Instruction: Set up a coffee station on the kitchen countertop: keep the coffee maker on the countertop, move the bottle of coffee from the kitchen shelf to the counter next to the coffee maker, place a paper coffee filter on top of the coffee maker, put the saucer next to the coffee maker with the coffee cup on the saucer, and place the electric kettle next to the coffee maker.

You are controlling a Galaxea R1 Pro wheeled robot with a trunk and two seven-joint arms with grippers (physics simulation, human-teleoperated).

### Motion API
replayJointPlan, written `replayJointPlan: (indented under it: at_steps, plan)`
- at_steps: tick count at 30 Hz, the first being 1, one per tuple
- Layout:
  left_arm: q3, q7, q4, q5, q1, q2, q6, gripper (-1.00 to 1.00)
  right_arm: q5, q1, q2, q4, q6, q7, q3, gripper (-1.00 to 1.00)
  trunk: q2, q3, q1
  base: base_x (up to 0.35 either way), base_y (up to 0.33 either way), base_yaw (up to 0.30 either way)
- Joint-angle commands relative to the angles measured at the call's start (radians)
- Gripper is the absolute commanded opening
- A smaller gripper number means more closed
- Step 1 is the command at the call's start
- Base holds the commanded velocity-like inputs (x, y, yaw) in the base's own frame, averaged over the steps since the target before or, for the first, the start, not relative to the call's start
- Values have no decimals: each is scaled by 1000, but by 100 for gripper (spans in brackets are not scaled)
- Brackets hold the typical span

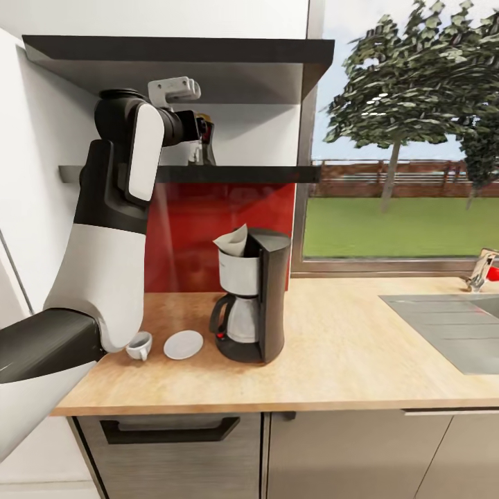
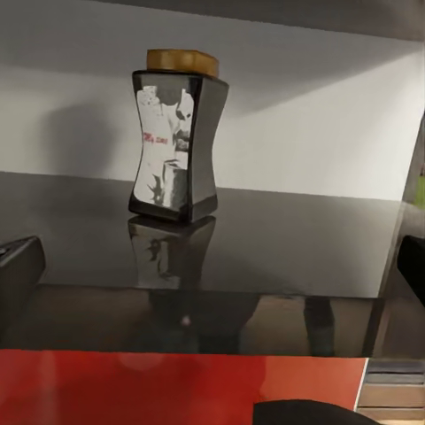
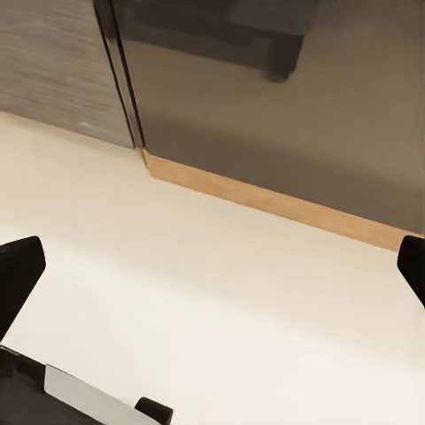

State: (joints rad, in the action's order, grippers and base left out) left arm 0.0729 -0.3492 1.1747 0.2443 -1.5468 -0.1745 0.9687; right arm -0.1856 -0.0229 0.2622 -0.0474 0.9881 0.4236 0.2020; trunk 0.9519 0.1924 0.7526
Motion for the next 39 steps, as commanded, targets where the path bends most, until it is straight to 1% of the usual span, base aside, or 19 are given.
replayJointPlan:
  at_steps: [1,11,13,14,15,18,19,20,24,30,39]
  plan:
    - [1,-10,0,10,-1,0,2,100,-11,-2,0,-3,4,6,7,100,1,1,0,70,-50,0]
    - [1,-12,-2,7,-1,0,2,100,-11,-2,2,-3,4,6,7,100,1,1,0,101,-70,0]
    - [13,-18,-4,6,-1,0,2,100,-11,-2,2,-3,4,6,7,100,1,1,0,63,-34,0]
    - [35,-32,-5,5,-1,0,2,100,-11,-2,2,-3,4,6,7,100,1,1,0,36,-19,0]
    - [68,-59,-7,4,-1,0,2,100,-11,-2,2,-3,4,6,7,100,1,1,0,23,-12,0]
    - [116,-122,-10,5,-1,0,2,100,-11,-2,2,-3,4,6,7,100,1,1,0,15,-8,0]
    - [136,-158,-13,7,-1,0,2,100,-11,-2,2,-3,4,6,7,100,1,1,0,8,-4,0]
    - [149,-182,-14,8,-1,0,2,100,-11,-2,2,-3,4,6,7,100,1,1,0,5,-3,0]
    - [169,-212,-16,10,-1,0,2,100,-11,-2,2,-3,4,6,7,100,1,1,0,3,-1,0]
    - [184,-224,-16,10,-1,0,2,100,-11,-2,3,-3,4,6,7,100,1,1,0,62,0,0]
    - [186,-229,-16,10,-1,0,1,100,-11,-2,3,-3,4,6,7,100,1,1,0,92,0,0]
